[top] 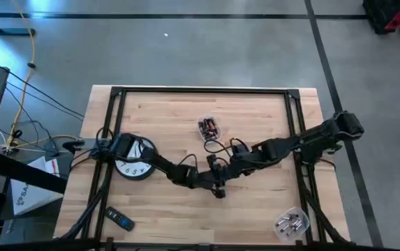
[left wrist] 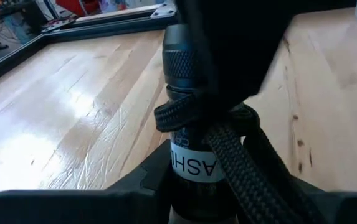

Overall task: Insert battery
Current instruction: Open the lid of the black flashlight

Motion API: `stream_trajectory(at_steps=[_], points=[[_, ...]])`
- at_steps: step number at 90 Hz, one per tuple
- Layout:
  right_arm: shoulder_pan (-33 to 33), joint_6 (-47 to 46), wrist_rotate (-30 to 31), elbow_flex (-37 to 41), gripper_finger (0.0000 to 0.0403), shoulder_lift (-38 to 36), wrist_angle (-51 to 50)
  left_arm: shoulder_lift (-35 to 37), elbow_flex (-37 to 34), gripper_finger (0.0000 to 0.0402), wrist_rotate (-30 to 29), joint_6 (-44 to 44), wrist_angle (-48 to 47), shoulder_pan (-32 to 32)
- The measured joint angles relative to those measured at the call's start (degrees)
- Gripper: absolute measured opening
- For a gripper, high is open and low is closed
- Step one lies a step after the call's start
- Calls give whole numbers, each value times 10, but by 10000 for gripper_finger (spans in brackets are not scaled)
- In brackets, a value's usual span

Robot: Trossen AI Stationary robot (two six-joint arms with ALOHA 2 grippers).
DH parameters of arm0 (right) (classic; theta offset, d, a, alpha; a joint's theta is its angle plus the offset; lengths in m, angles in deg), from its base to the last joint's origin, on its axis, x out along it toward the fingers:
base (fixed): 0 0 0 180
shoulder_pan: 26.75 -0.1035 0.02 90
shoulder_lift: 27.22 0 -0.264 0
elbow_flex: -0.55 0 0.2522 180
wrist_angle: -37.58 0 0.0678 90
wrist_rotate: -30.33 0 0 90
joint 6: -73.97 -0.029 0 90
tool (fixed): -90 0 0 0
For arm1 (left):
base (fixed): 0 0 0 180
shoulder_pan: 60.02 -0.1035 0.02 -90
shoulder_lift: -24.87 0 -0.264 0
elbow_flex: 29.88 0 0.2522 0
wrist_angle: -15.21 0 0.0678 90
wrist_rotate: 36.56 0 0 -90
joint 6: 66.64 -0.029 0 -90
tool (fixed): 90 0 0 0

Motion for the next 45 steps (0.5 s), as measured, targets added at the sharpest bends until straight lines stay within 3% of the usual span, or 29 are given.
stream_trajectory(at_steps=[17,29,45], points=[[0,16,4,0,80,0,-1,0,0,97,-1,0,-1,0],[0,51,4,0,79,0,-1,0,0,97,3,-4,-1,0],[0,171,-16,0,82,0,-4,0,0,97,33,-28,1,4]])
